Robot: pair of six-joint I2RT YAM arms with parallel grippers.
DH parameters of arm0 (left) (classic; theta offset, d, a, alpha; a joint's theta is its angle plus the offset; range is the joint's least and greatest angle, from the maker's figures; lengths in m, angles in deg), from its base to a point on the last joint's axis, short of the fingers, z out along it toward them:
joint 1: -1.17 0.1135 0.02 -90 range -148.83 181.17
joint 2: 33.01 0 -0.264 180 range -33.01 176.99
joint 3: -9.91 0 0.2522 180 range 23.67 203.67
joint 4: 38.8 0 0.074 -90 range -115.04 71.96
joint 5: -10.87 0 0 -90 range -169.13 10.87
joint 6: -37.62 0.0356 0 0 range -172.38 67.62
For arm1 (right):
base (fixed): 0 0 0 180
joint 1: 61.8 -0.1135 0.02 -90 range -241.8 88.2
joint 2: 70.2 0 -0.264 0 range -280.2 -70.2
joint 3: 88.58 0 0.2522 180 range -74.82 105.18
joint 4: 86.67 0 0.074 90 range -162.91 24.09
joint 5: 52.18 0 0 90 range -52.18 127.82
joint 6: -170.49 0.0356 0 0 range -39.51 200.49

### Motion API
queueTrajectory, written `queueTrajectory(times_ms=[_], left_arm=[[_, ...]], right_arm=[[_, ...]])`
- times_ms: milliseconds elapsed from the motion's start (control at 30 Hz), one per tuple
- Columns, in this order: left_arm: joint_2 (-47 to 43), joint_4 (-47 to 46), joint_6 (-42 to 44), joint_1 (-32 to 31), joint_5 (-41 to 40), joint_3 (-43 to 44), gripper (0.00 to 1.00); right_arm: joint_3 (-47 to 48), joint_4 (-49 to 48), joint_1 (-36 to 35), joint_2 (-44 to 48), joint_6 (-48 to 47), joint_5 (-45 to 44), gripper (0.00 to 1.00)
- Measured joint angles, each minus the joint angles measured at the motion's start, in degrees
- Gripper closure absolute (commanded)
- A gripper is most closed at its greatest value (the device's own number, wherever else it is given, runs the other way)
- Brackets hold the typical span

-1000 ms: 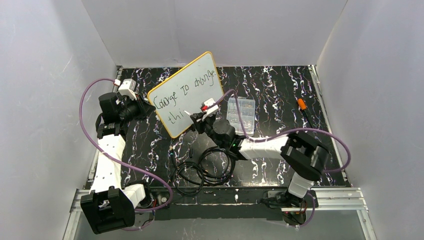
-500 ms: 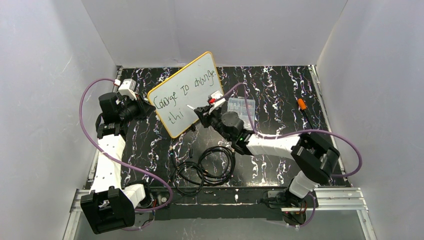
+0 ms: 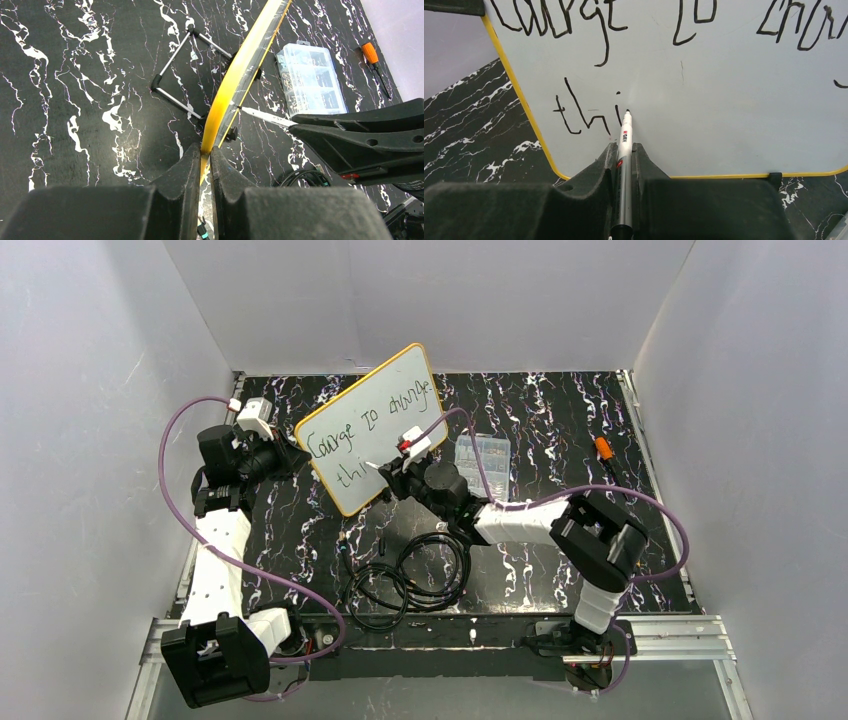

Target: Write a sentence on the whiteboard

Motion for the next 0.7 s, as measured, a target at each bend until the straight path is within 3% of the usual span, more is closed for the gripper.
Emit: queueTrajectory(times_ms=[700], left_arm=[[0.2,-0.3,0.0,0.0,-0.2,0.0,1.0]], right_arm=[[-1.2,-1.1,0.0,-1.6,2.1,-0.5,0.99]])
